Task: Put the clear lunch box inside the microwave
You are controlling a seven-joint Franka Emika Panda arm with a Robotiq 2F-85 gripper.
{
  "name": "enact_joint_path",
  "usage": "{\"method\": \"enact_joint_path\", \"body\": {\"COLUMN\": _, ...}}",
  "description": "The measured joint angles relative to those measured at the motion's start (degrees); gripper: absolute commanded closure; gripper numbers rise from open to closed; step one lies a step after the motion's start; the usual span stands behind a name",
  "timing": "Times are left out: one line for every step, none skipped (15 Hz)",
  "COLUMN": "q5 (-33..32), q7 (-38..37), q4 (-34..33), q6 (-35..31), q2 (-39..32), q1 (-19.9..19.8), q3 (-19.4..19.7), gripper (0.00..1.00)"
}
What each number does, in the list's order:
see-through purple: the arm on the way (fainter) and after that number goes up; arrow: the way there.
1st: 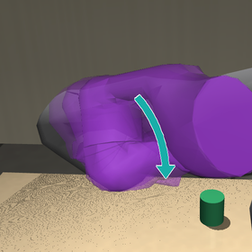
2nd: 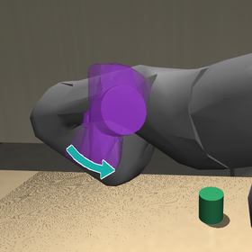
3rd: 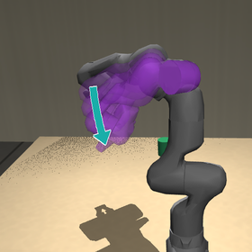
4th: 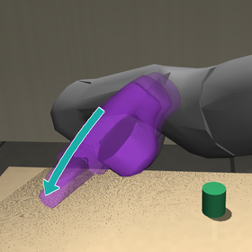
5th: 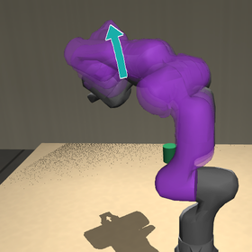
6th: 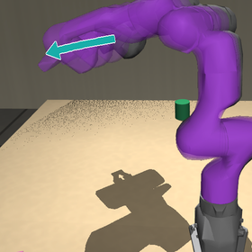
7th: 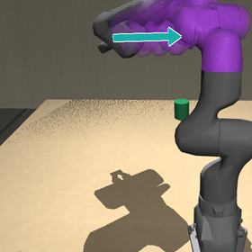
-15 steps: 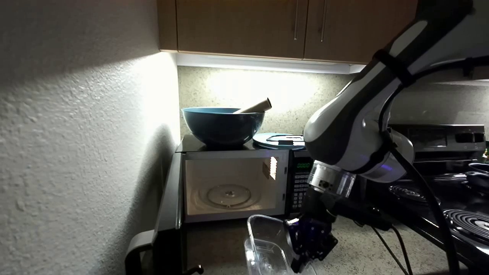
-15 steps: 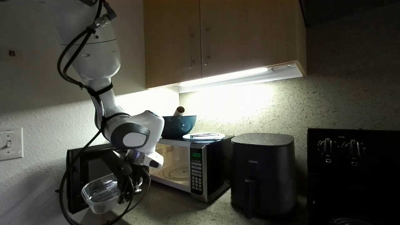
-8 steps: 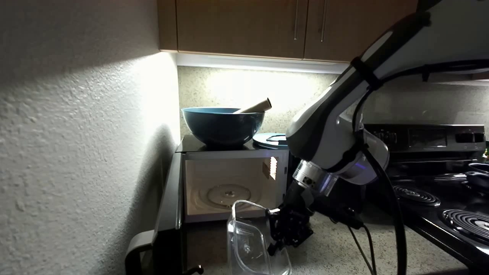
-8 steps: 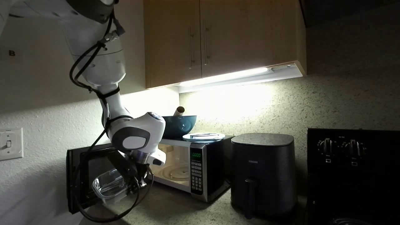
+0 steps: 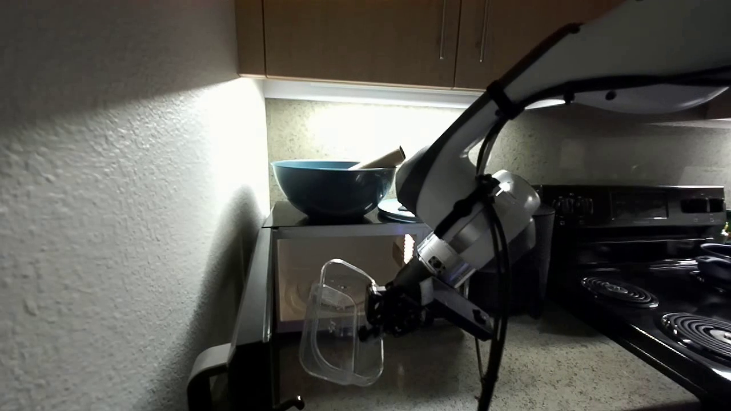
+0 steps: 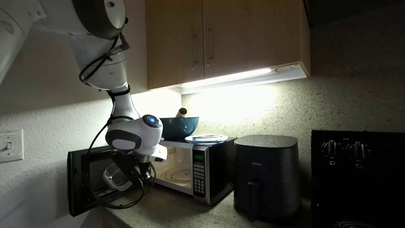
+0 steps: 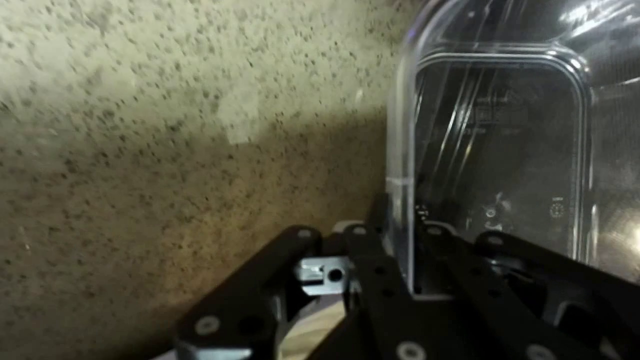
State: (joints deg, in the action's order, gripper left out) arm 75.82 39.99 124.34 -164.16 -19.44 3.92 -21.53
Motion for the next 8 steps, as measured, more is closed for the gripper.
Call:
{"method": "enact_joint_path", "body": {"q5": 2.02, "q7": 2.18, "q4": -0.98, "q6": -0.54, "q2": -0.34, "q1": -0.17, "q3": -0.30, "gripper": 0.93}}
{"method": "enact_joint_path", "body": {"q5": 2.51, "q7": 2.61, "q4": -1.33, "q6": -0.54, "q2": -0.61, "q1": -0.19, "q3": -0.22, "gripper": 0.93}}
{"method": "enact_joint_path", "body": {"q5": 2.52, "q7": 2.62, "q4": -1.37, "q6": -0.54, "q2": -0.84, "q1": -0.23, "q3": -0.14, "gripper": 0.93}}
{"method": "enact_joint_path", "body": {"q5": 2.52, "q7": 2.62, "q4": -1.37, "q6": -0.54, "q2": -1.05, "q1": -0.27, "q3": -0.11, "gripper": 0.98}}
{"method": "enact_joint_path", "body": {"q5": 2.52, "q7": 2.62, "q4": -1.38, "q6": -0.54, "q2": -1.21, "q1": -0.27, "q3": -0.11, "gripper": 0.98}}
{"method": "enact_joint_path", "body": {"q5": 2.52, "q7": 2.62, "q4": -1.43, "q6": -0.54, "q2": -1.38, "q1": -0.26, "q3": -0.04, "gripper": 0.98}}
{"method": "enact_joint_path", "body": {"q5": 2.99, "q7": 3.15, "q4": -1.89, "q6": -0.96, "q2": -1.68, "q1": -0.26, "q3": 0.00, "gripper": 0.98}}
{"method": "enact_joint_path", "body": {"q5": 4.53, "q7": 5.12, "q4": -2.95, "q6": -1.83, "q2": -2.21, "q1": -0.27, "q3": -0.01, "gripper": 0.98}}
